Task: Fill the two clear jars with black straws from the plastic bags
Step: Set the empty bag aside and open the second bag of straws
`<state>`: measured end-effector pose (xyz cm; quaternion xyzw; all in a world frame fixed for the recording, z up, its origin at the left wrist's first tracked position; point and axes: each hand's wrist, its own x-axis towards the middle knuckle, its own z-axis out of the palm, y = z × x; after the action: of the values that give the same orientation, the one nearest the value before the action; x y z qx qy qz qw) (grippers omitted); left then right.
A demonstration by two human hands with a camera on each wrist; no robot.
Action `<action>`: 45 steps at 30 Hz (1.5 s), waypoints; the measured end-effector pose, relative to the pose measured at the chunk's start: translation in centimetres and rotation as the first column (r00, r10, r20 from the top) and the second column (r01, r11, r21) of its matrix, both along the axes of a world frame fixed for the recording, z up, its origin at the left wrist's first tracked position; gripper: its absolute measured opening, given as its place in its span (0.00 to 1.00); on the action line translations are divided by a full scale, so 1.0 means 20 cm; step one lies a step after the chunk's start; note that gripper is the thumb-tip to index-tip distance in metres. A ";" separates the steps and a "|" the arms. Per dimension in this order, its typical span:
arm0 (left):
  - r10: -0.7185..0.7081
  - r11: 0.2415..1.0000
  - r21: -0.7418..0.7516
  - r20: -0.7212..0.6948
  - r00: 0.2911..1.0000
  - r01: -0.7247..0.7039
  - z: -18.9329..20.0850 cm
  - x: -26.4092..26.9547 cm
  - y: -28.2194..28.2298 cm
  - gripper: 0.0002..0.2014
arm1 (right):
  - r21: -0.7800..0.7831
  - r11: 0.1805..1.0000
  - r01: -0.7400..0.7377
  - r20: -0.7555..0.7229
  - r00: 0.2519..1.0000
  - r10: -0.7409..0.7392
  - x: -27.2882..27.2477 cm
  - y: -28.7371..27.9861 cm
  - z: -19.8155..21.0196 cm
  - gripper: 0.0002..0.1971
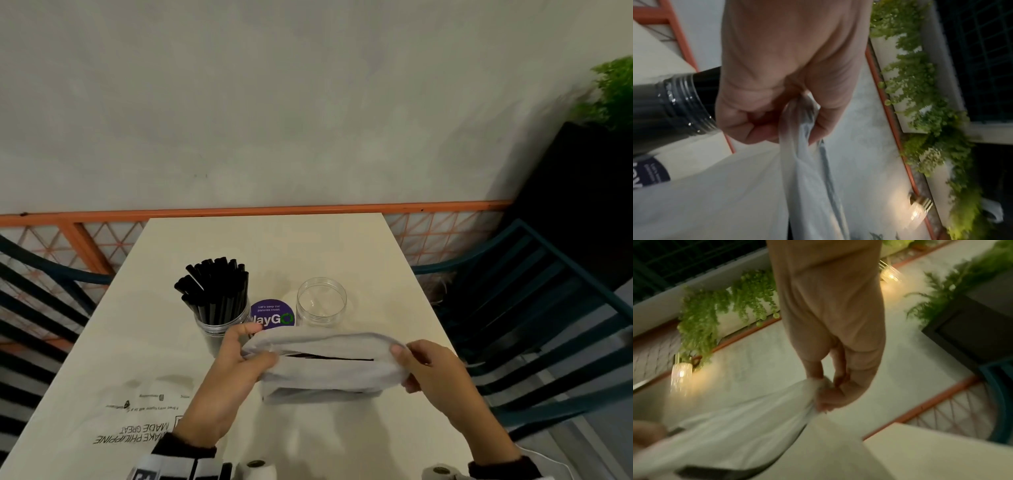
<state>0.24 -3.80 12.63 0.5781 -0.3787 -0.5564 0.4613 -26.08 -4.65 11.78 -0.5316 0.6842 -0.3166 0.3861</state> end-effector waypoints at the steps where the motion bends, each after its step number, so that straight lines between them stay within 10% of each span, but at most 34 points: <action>1: -0.006 1.000 -0.008 0.063 0.998 0.006 0.00 0.00 0.00 0.19 | 0.008 1.000 0.019 0.121 0.992 -0.019 0.00 0.00 0.00 0.10; 5: -0.091 0.995 -0.004 0.303 0.948 0.097 -0.03 -0.01 0.01 0.12 | 0.158 0.983 0.096 0.729 0.660 -0.182 -0.01 -0.05 0.04 0.10; 9: -0.104 0.994 0.005 0.441 0.892 0.113 -0.05 0.02 0.02 0.05 | 0.268 0.960 0.075 0.878 0.390 -0.276 -0.01 -0.06 0.07 0.13; 12: -0.076 0.994 -0.042 0.439 0.895 0.105 -0.04 0.04 0.03 0.03 | 0.272 0.961 0.058 0.872 0.407 -0.271 0.02 -0.05 0.08 0.16; 17: -0.079 0.995 -0.052 0.155 0.985 0.088 -0.04 0.01 0.00 0.05 | 0.209 0.974 0.091 0.631 0.748 -0.206 0.10 -0.03 0.06 0.16; 20: -0.124 0.992 0.030 -0.025 0.992 0.125 -0.06 -0.01 0.00 0.10 | 0.225 0.972 0.068 0.536 0.825 -0.181 0.15 -0.01 0.02 0.17; 24: -0.105 0.976 0.142 -0.363 0.926 0.167 -0.06 0.01 -0.01 0.12 | 0.337 0.940 0.056 0.700 0.652 -0.290 0.11 -0.02 0.01 0.18; 28: 0.032 0.959 0.216 -0.726 0.687 0.182 -0.06 0.05 -0.02 0.19 | 0.435 0.899 0.044 0.798 0.444 -0.407 0.04 -0.04 0.02 0.15; 33: -0.012 0.969 0.143 -0.790 0.613 0.204 -0.03 0.03 -0.01 0.13 | 0.328 0.944 -0.029 0.919 0.241 -0.312 -0.01 -0.03 0.04 0.11; 35: -0.073 0.977 0.094 -0.694 0.716 0.191 -0.01 0.02 -0.01 0.16 | 0.234 0.967 -0.099 0.905 0.385 -0.180 -0.05 -0.02 0.02 0.23; 39: -0.121 0.986 0.084 -0.217 0.969 0.142 -0.05 0.02 0.01 0.30 | 0.188 0.981 0.040 0.491 0.861 -0.129 -0.04 -0.01 -0.02 0.11; 45: -0.033 0.999 -0.004 0.223 0.974 0.035 -0.06 0.07 0.02 0.13 | 0.033 0.970 0.240 0.232 0.942 -0.241 -0.03 -0.03 -0.07 0.03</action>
<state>1.56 -3.34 11.42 0.6284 -0.4402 -0.4943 0.4086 -26.73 -5.33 10.42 -0.4022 0.6943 -0.4205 0.4235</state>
